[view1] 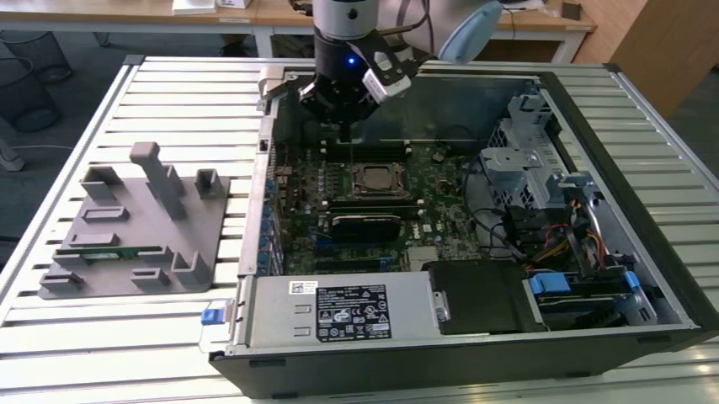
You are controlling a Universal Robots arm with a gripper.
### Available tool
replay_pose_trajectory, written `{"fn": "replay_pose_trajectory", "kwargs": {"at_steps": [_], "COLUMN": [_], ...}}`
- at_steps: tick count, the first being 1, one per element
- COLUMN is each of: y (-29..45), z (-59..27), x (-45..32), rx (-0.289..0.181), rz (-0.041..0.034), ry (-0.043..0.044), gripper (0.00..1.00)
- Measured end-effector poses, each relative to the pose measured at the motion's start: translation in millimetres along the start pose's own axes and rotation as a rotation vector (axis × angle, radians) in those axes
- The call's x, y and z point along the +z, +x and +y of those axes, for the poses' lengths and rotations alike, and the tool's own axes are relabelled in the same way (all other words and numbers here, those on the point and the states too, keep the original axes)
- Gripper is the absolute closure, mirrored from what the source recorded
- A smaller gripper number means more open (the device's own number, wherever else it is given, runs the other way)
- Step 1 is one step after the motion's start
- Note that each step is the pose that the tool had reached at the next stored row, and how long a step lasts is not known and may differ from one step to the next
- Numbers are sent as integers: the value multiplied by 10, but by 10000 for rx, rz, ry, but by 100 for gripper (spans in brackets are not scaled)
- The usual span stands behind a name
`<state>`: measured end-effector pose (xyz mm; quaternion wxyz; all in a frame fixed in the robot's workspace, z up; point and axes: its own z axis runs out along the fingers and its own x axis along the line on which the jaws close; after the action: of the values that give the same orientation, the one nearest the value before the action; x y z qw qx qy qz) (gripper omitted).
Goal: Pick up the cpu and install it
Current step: 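Install the first cpu locking lever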
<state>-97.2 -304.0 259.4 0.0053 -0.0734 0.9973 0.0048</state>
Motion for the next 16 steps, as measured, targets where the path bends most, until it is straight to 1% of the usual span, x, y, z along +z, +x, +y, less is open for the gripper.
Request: {"fn": "replay_pose_trajectory", "kwargs": {"at_steps": [16], "y": [-127], "z": [-19], "x": [5], "rx": [-1], "rz": [0], "ry": [-1], "gripper": [89]}}
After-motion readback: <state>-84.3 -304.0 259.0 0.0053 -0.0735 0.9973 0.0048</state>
